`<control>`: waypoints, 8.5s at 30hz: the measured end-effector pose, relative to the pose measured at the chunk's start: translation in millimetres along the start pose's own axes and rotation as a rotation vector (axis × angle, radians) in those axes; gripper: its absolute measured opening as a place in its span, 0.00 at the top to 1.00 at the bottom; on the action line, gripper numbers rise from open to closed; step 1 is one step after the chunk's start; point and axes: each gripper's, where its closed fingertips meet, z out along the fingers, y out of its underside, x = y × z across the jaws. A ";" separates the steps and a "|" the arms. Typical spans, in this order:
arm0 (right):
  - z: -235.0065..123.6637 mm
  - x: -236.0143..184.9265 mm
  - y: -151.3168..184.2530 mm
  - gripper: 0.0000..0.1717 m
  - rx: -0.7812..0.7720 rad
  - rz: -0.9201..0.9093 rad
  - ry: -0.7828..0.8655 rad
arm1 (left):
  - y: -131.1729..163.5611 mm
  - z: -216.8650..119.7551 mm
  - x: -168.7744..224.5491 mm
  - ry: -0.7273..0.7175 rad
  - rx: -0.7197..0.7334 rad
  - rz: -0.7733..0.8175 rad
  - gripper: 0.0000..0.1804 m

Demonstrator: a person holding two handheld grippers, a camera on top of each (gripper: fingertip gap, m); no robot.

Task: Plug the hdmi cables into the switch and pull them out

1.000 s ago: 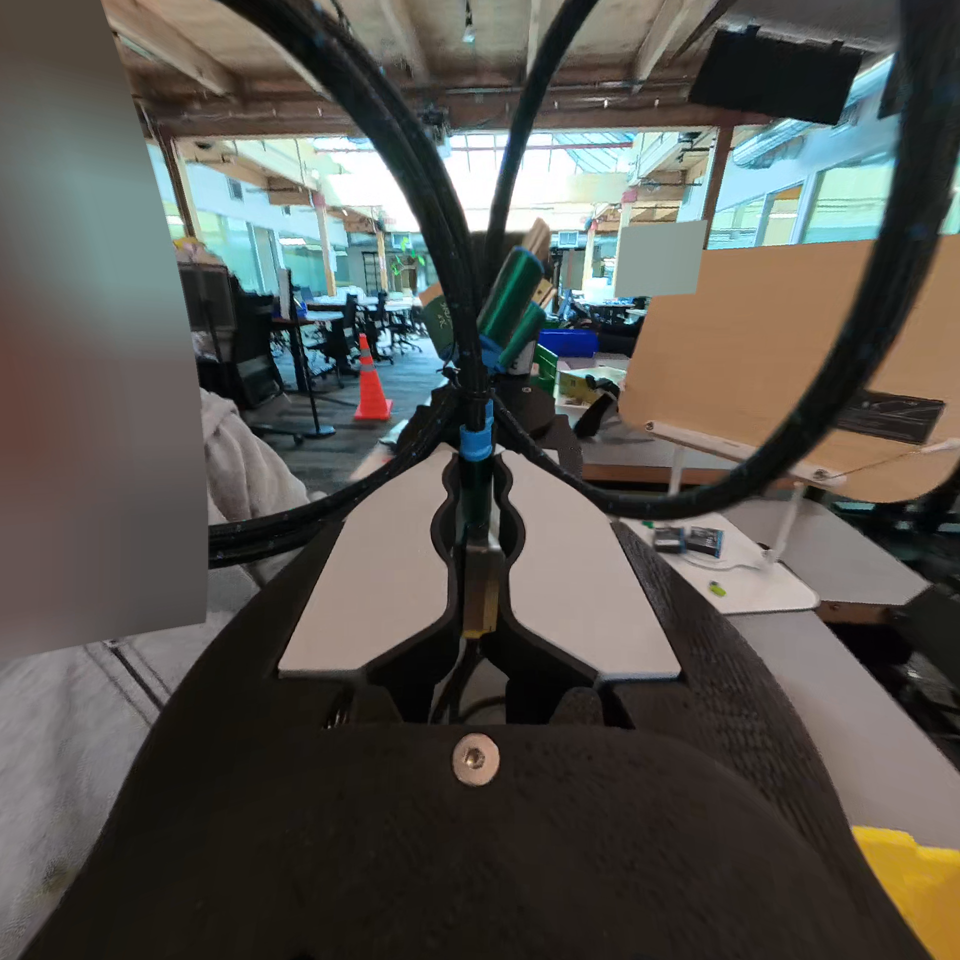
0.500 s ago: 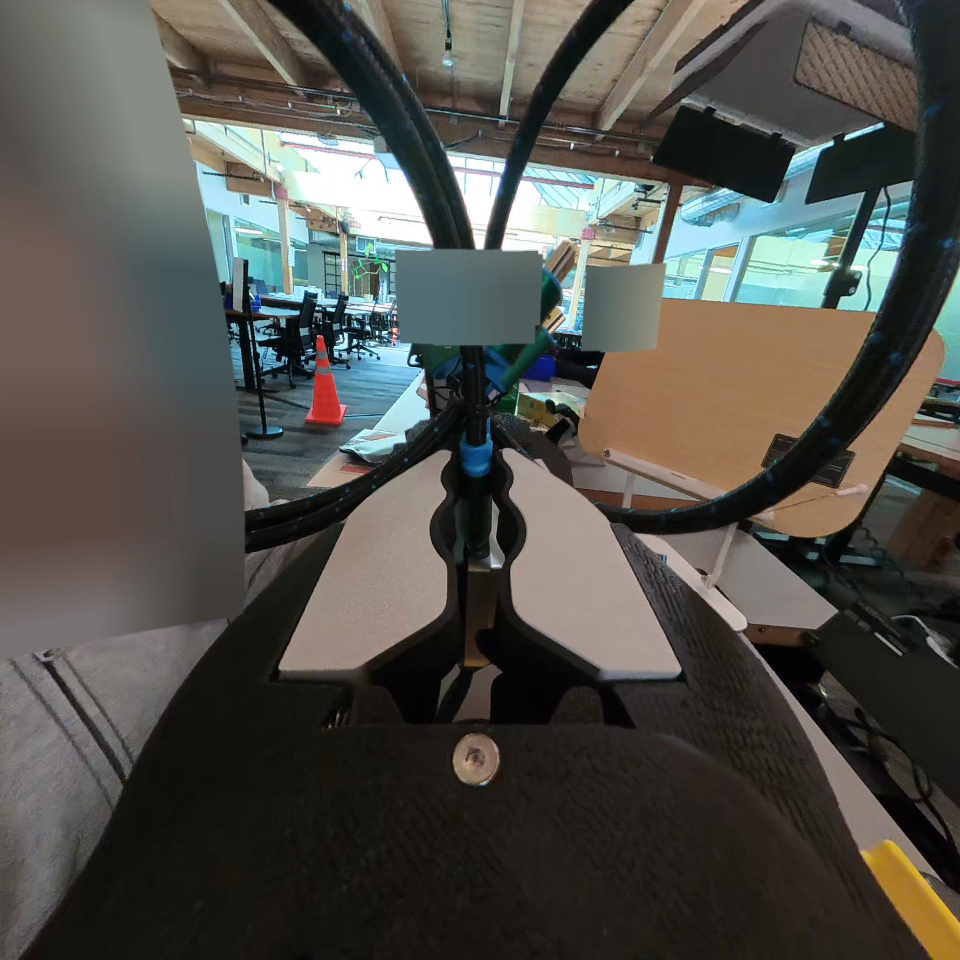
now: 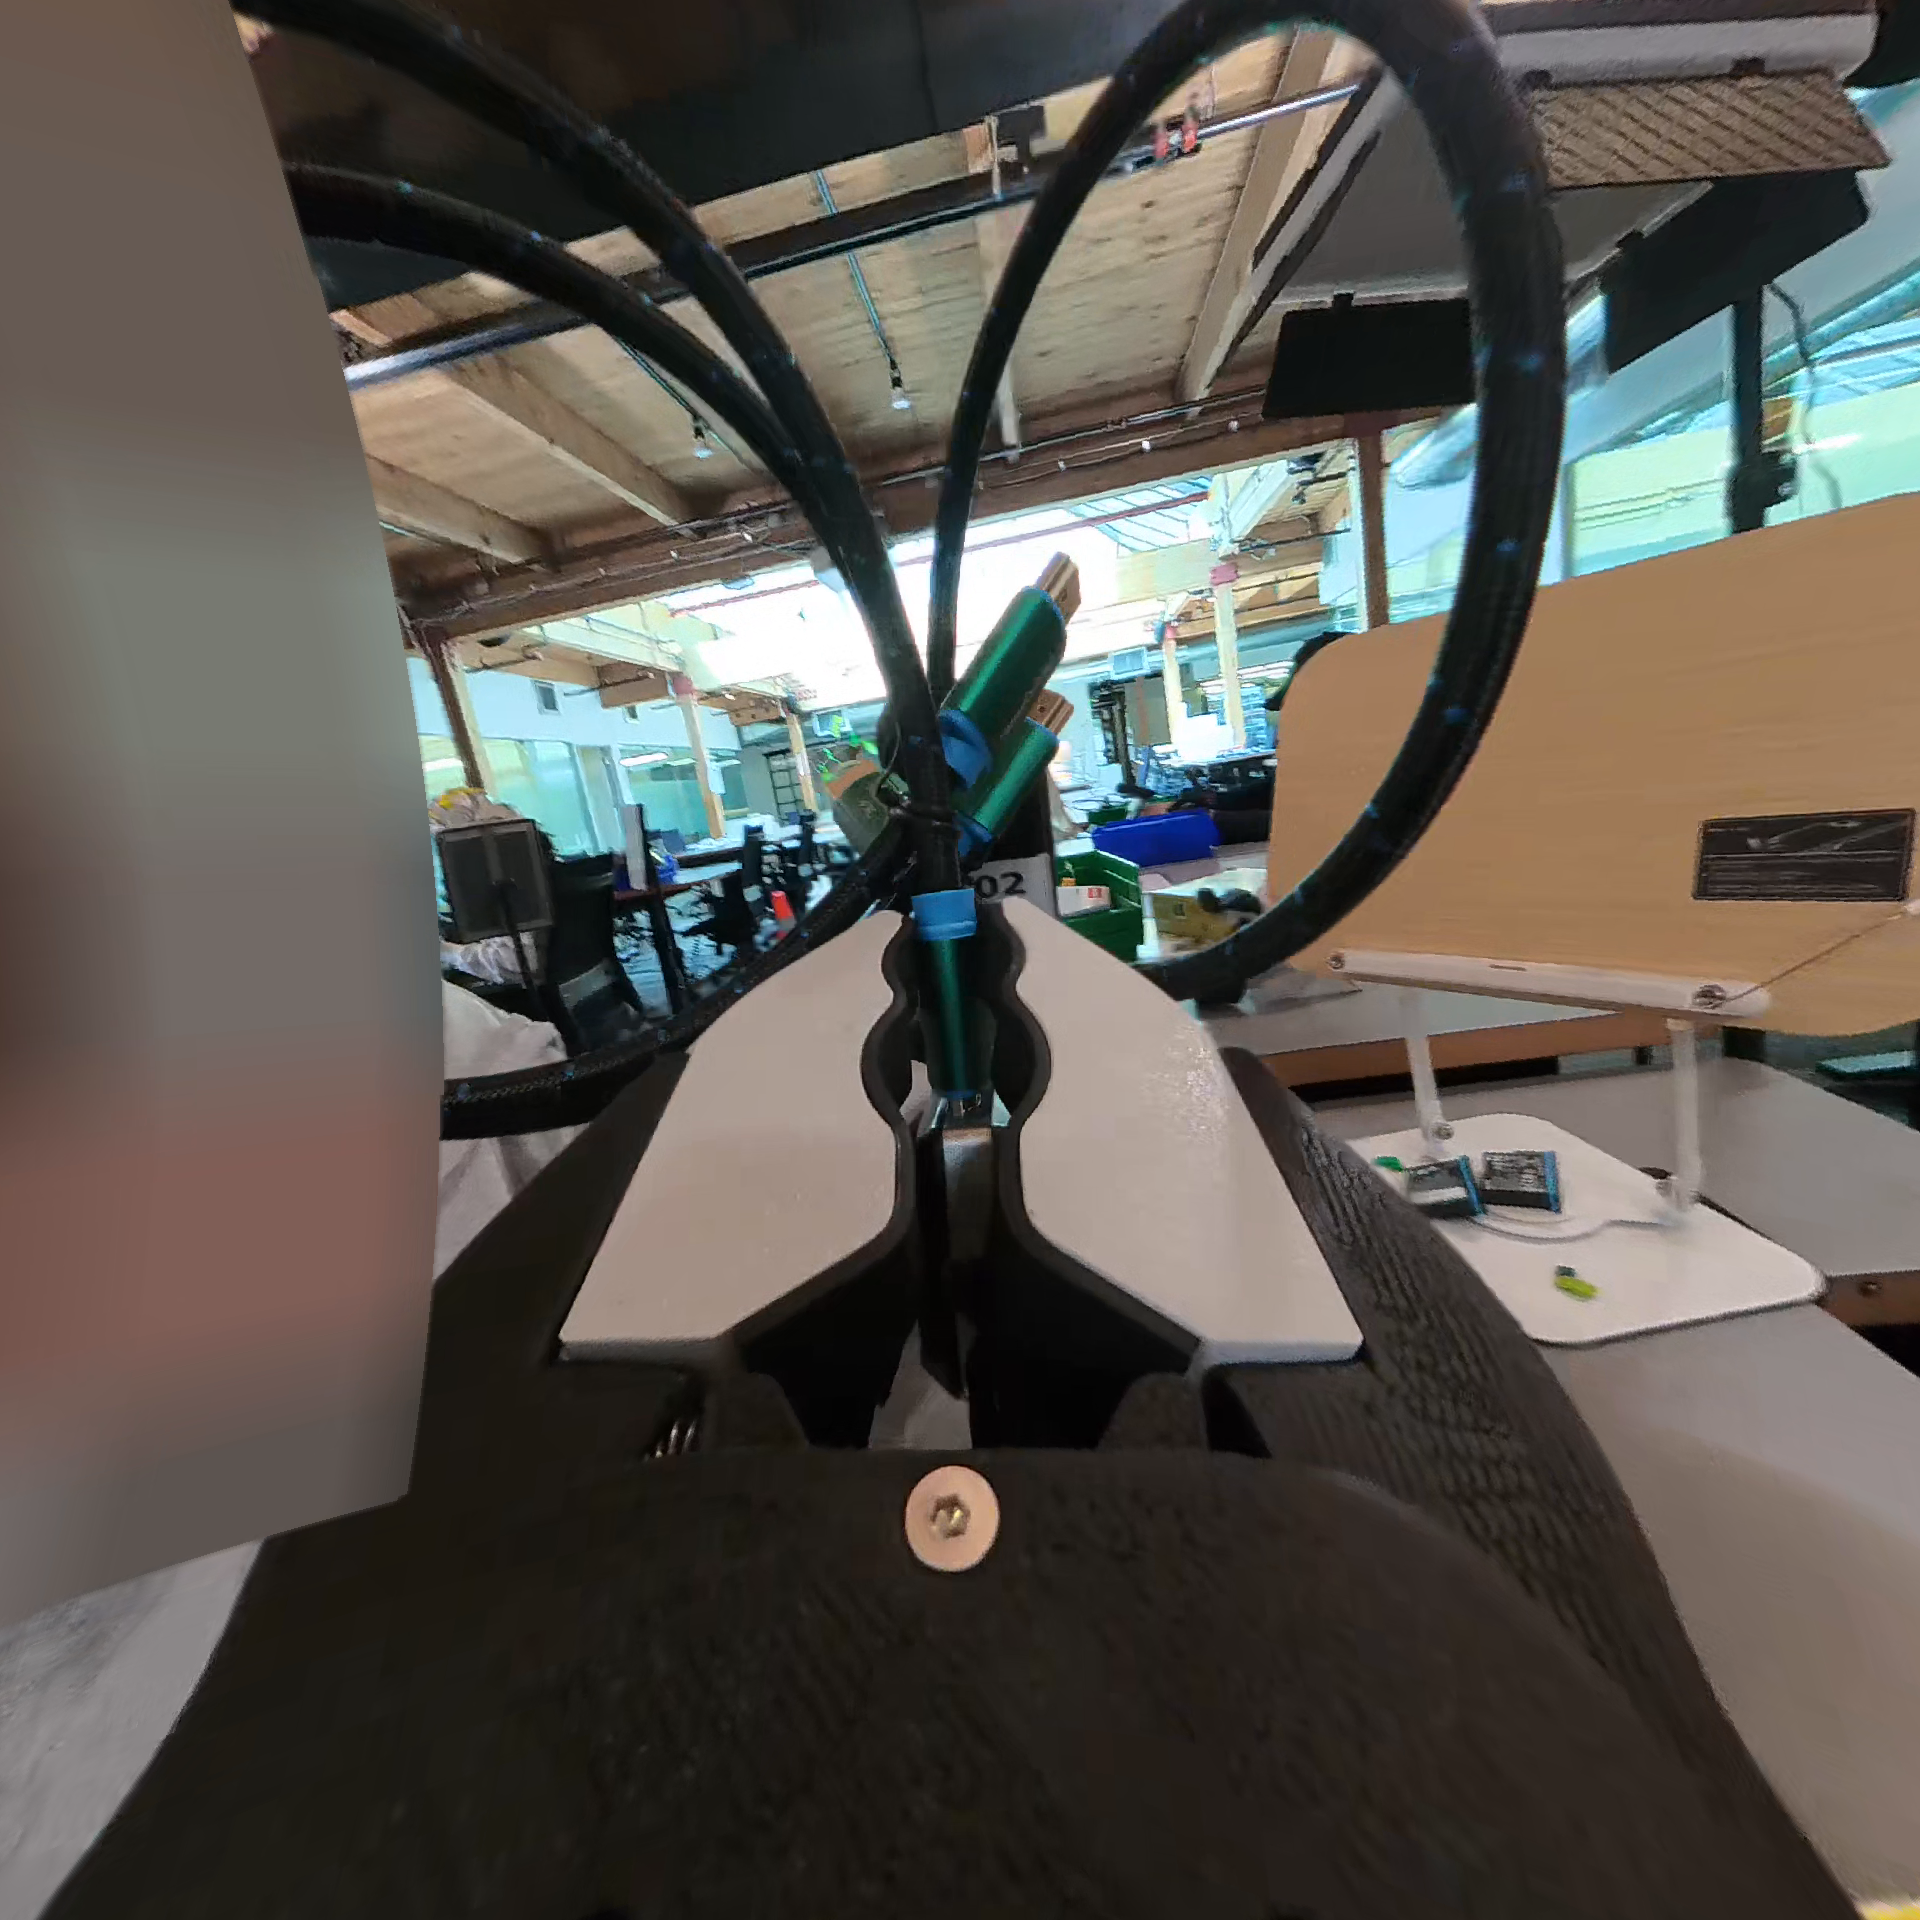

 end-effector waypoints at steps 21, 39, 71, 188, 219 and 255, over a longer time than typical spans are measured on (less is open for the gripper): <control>2.3 30.7 -3.6 0.94 0.090 -0.064 0.251 | -1.9 -33.5 -63.2 -0.639 -0.032 0.140 0.40; 15.5 -8.5 -3.7 0.94 0.217 0.203 -0.100 | 7.5 -36.1 7.1 -0.199 0.500 -0.287 0.59; -11.5 -61.1 84.5 0.83 -0.415 -0.445 -0.378 | 75.6 -69.7 49.4 -0.303 -0.363 0.216 0.88; 44.7 -28.1 37.9 0.90 0.083 0.214 -0.213 | -69.9 -122.8 25.1 -0.508 1.190 -0.005 0.86; 40.5 -59.2 2.3 0.93 0.232 0.264 -0.202 | -86.7 -103.0 54.0 -0.301 1.156 -0.073 0.88; 35.8 -54.9 7.0 0.94 0.060 0.177 -0.161 | -77.8 -100.3 49.5 -0.257 1.058 -0.126 0.88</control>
